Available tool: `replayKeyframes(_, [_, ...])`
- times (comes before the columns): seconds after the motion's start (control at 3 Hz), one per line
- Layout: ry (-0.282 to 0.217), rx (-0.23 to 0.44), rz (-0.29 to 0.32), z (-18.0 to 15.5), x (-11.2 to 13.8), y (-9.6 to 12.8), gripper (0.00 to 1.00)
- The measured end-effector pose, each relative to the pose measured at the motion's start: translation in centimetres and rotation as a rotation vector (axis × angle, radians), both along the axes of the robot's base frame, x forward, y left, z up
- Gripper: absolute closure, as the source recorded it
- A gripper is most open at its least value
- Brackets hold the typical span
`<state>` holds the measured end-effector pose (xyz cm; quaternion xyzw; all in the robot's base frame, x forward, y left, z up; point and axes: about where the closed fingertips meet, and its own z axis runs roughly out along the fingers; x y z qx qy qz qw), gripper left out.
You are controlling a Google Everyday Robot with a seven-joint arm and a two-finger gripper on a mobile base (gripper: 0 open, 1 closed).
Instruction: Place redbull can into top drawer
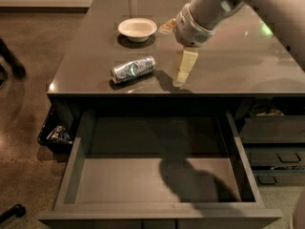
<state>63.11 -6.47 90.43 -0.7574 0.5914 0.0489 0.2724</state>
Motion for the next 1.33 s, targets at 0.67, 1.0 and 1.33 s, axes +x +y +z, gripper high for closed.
replayKeyframes(0.67, [0.028,0.030,0.085,-1.4,1.5,2.0,0.00])
replayKeyframes(1.0, [0.039,0.080,0.150,-3.3,3.5,4.3,0.00])
replayKeyframes(1.33, [0.060,0.146,0.252,-6.0,6.0,7.9,0.00])
